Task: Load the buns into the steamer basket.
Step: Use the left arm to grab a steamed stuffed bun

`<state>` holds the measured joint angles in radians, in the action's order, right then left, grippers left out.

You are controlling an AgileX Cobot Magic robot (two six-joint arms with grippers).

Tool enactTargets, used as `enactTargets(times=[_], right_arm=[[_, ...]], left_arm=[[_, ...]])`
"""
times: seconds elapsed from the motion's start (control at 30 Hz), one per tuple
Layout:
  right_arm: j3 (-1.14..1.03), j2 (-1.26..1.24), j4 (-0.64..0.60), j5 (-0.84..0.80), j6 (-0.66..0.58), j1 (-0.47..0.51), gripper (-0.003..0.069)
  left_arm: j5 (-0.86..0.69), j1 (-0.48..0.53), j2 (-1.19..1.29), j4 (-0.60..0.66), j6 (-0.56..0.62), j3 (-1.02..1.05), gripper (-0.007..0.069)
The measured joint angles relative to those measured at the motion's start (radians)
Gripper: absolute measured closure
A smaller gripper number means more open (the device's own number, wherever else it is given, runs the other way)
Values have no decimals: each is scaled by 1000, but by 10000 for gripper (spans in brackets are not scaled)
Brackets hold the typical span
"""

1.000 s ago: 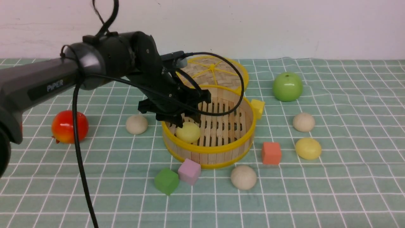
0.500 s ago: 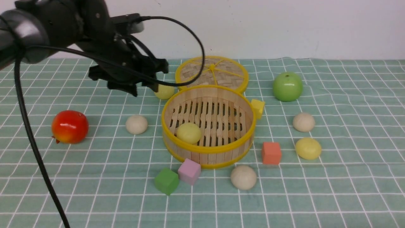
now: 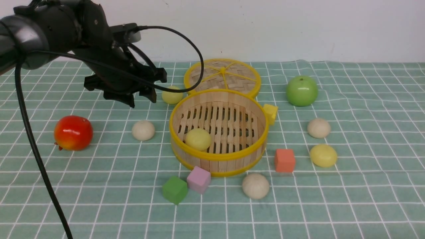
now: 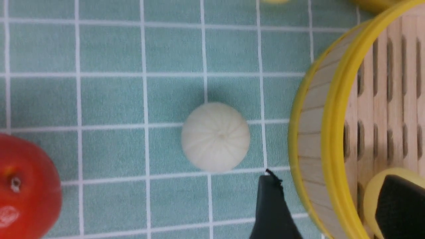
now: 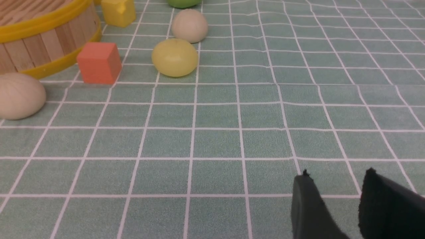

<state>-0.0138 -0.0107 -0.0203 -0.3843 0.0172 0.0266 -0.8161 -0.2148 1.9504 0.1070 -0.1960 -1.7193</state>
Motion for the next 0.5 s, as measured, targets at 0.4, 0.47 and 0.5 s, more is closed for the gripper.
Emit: enactTargets(times=[0.4,0.47,0.5], right_arm=[[0,0,0,0,0,0,419],[0,0,0,0,0,0,419],[0,0,0,0,0,0,419]], left_arm=[[19,0,0,-60,-10,0,214],[33,2,2,-99,-50,0,214],[40,2,6,-107,-64,0,214]])
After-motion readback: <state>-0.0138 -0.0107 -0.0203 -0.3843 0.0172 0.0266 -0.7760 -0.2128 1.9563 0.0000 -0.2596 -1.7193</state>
